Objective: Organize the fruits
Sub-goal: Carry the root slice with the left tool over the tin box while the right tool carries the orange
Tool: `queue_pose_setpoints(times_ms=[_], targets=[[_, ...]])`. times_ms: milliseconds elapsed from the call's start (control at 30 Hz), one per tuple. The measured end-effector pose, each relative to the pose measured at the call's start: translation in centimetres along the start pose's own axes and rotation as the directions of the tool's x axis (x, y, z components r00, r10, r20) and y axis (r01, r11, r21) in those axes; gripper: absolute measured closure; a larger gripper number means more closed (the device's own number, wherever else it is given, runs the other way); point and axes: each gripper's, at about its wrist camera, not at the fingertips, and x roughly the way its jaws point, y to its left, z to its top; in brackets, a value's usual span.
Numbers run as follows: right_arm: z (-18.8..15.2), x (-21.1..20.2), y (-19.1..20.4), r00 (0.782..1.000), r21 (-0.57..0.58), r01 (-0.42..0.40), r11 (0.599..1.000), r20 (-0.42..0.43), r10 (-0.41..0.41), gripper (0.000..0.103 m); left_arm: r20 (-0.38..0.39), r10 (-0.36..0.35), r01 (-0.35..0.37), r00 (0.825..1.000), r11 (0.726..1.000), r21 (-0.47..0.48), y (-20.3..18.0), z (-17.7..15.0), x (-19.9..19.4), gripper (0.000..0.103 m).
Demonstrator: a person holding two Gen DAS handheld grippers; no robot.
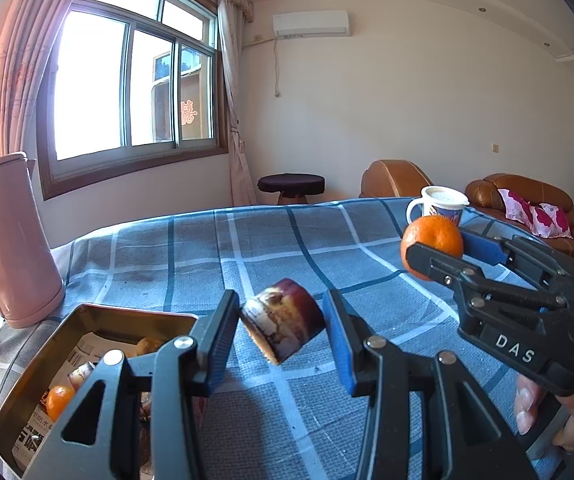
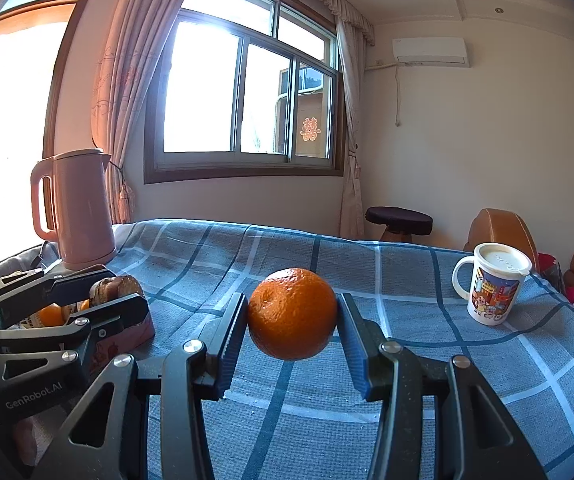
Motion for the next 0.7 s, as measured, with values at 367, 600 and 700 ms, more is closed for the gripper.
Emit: queue_pose_setpoints(times_ms=[367, 600, 700], targets=[[0.0, 0.1, 2.6, 0.999, -0.033, -0.051, 0.998, -0.020, 0.051, 0.055, 0.009, 0.007, -0.007, 1.000, 1.000, -0.023, 1.8, -0.5, -1.3, 0.058], [0.0, 0.4, 4.4, 0.996, -0.064, -0.084, 0.994, -0.033, 0.082, 0.055, 0.015, 0.014, -0.013, 1.000, 0.999, -0.037, 3.0, -0.8, -1.9, 0.058], [0.1, 0.5, 5.1, 0.995, -0.071, -0.097, 0.993, -0.037, 0.094, 0.055, 0.021, 0.020, -0.019, 1.000, 0.999, -0.039, 3.4, -0.9, -2.2, 0.058]])
